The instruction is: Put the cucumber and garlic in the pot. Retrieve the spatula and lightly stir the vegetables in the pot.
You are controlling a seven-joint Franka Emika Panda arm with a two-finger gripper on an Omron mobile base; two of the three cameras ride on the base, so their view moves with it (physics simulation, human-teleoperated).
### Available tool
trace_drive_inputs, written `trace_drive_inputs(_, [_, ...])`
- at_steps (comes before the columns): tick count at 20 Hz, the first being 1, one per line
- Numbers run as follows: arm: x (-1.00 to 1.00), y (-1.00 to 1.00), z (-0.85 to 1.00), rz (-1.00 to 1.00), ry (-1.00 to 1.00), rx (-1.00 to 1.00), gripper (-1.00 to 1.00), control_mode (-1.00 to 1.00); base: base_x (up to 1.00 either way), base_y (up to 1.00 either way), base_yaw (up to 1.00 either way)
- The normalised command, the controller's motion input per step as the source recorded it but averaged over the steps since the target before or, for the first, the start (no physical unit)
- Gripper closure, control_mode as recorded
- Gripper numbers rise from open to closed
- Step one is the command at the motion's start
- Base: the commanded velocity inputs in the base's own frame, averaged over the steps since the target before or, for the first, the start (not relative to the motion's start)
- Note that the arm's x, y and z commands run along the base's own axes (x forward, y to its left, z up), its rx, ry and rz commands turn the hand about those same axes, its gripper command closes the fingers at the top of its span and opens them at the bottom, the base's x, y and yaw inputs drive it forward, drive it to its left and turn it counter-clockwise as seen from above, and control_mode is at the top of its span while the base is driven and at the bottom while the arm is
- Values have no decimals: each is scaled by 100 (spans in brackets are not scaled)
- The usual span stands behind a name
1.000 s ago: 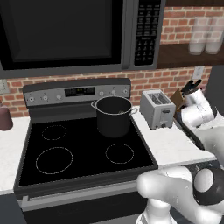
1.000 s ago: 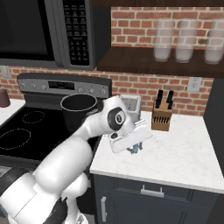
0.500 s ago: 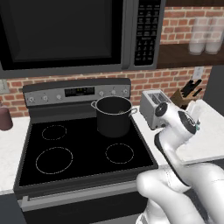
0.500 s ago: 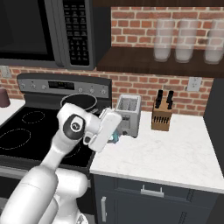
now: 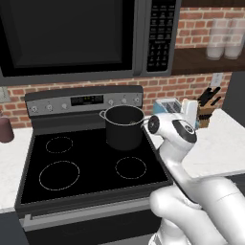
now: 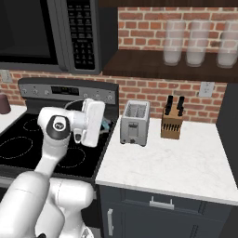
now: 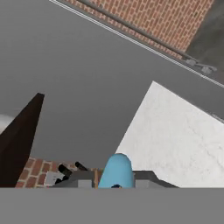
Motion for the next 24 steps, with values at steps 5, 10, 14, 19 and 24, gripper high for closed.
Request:
trace_drive_inputs(5, [38,29,80,9,31,-10,100,-100,0,0,0])
trace_drive_inputs(10, [39,63,17,5,38,-10,100,-100,0,0,0])
trace_drive_inputs(14, [47,63,5,1,36,-11,100,-100,0,0,0])
trace_drive_inputs(19, [50,10,45,0,23,-8,100,-100,0,0,0])
trace_drive_inputs(24, [53,0,32,0,21,-9,100,-100,0,0,0])
